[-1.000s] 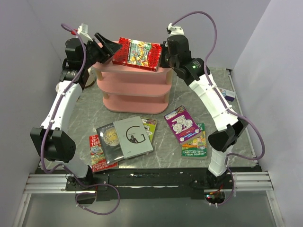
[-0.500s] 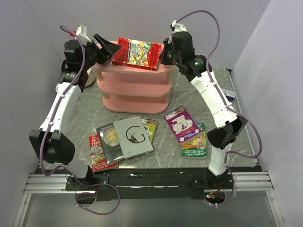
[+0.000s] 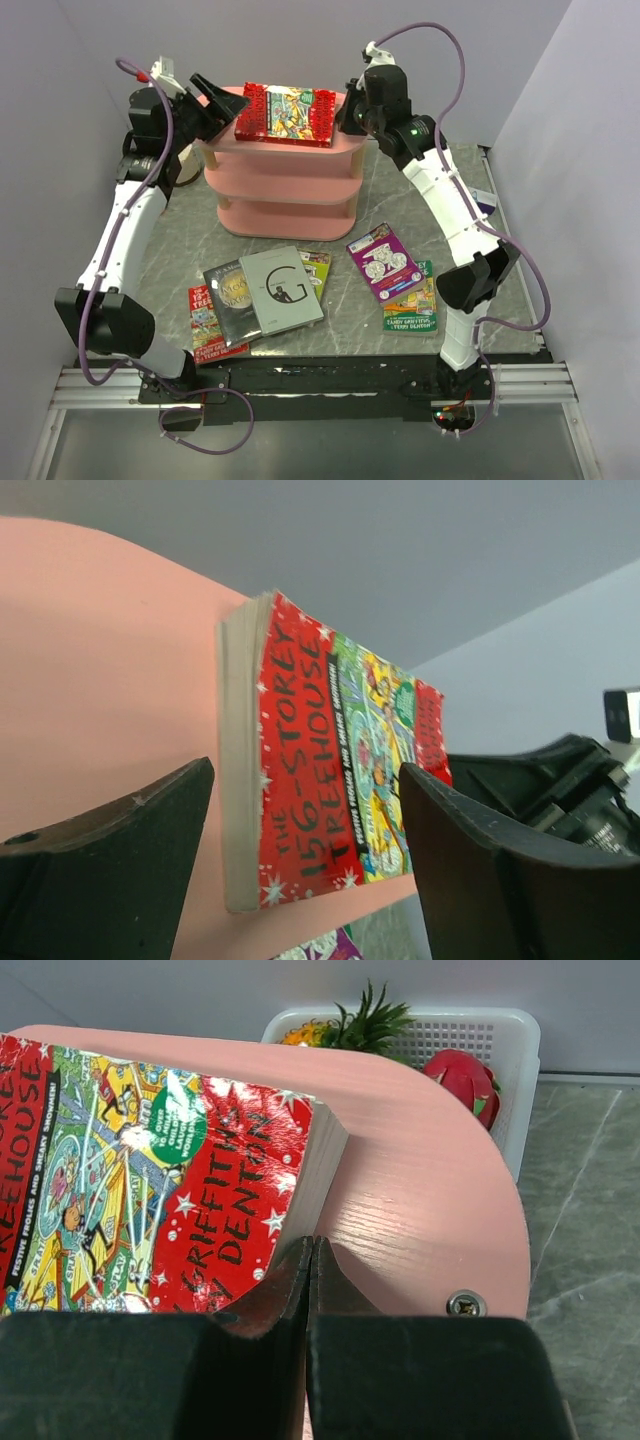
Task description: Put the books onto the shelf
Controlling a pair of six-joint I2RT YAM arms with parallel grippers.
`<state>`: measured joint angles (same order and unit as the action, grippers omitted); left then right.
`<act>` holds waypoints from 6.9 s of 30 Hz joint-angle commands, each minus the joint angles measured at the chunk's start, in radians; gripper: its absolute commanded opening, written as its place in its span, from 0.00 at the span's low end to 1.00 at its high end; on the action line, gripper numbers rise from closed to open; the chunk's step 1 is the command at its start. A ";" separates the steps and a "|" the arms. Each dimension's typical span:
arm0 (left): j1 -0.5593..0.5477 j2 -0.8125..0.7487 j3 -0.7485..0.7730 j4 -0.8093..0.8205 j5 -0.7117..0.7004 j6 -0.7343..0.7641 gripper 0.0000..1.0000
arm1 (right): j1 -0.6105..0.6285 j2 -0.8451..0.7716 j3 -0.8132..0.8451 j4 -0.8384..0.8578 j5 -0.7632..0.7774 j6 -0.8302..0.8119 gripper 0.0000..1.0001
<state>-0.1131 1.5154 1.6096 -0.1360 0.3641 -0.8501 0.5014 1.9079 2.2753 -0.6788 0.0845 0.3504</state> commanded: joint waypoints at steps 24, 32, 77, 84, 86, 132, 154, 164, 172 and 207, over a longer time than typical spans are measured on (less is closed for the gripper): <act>-0.420 -0.705 -0.882 -0.018 -0.350 -0.098 0.98 | -0.052 -0.817 -1.400 0.242 0.089 0.225 0.84; -0.614 -0.604 -1.034 0.242 -0.280 -0.181 0.96 | -0.141 -0.851 -1.570 0.240 0.098 0.277 0.91; -0.801 -0.170 -0.959 0.406 -0.287 -0.264 0.97 | -0.274 -0.761 -1.892 0.510 -0.580 0.306 0.29; -0.803 -0.135 -0.964 0.411 -0.297 -0.267 0.97 | -0.271 -0.705 -1.887 0.545 -0.575 0.276 0.80; -0.803 -0.101 -0.952 0.398 -0.301 -0.259 0.97 | -0.271 -0.650 -1.874 0.559 -0.577 0.269 0.82; -0.795 -0.817 -1.228 0.321 -0.396 -0.184 0.96 | -0.231 -1.250 -1.438 0.062 -1.078 0.266 0.00; -0.706 -0.744 -1.265 0.785 -0.107 -0.216 0.96 | -0.198 -1.297 -1.433 0.102 -1.283 0.283 0.00; -0.635 -0.560 -1.162 1.081 0.208 -0.290 0.10 | -0.158 -1.264 -1.366 0.026 -1.243 0.203 0.00; -0.603 -0.725 -0.938 0.818 0.171 -0.209 0.01 | -0.156 -1.221 -1.127 -0.137 -0.881 0.147 0.80; -0.016 0.041 0.136 0.622 0.068 -0.437 0.01 | -0.156 -1.110 -1.102 0.459 -0.454 0.268 0.94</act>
<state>-0.1207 1.5494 1.6238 0.2821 0.3038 -1.1580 0.3405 0.7822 1.1530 -0.2794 -0.3878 0.6559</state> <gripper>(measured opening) 0.304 0.941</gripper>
